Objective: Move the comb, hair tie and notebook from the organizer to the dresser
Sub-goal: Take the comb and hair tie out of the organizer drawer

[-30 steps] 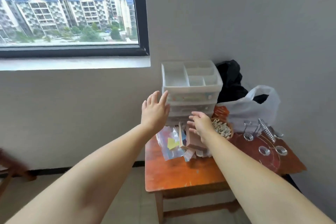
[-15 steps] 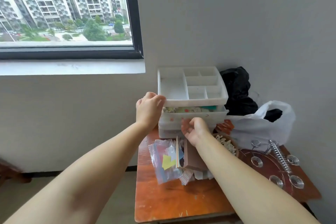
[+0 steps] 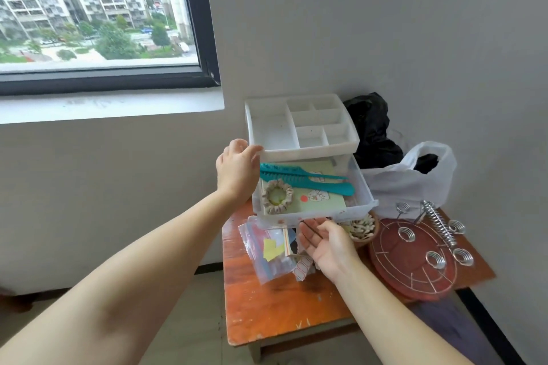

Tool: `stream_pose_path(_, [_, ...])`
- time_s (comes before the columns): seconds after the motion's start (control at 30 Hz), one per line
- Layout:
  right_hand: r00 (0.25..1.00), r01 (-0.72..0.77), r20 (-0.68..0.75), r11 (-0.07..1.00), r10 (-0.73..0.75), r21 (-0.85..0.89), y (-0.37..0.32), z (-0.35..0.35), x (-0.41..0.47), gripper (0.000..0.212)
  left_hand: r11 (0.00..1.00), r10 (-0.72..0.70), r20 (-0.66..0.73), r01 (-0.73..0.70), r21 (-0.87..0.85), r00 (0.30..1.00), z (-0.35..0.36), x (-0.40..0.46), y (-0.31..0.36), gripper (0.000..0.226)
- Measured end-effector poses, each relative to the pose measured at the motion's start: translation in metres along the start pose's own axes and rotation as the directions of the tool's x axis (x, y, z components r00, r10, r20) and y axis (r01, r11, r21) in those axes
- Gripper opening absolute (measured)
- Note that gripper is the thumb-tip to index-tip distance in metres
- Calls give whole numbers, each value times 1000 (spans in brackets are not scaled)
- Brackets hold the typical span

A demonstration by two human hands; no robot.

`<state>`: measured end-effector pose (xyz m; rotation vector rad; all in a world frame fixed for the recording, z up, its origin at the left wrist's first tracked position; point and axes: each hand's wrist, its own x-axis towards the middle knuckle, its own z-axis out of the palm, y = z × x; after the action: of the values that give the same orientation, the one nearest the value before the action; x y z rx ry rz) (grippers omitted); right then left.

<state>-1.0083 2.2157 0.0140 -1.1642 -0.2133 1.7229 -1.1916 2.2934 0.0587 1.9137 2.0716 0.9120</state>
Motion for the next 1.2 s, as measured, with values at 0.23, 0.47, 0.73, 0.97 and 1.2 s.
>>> stream_pose_path(0.23, [968,206,253,550,10,-810,-70,-12,-14,21,854,290,247,-367,370,924,15,-22,19,15])
stream_pose_path(0.47, [806,415,564,-510,-178,-754,-107,23,54,48,777,45,342,-248,579,939,37,-14,41,21])
stream_pose_path(0.73, [733,370,664,-731,-149,-573,-93,11,94,34,765,110,311,-281,580,944,46,-28,32,24])
stream_pose_path(0.97, [752,383,647,-717,-125,-583,-93,12,88,29,728,174,310,-334,599,935,51,-36,25,25])
stream_pose_path(1.2, [847,446,527,-440,-74,-779,-102,15,78,24,741,177,305,-331,584,936,55,-44,26,19])
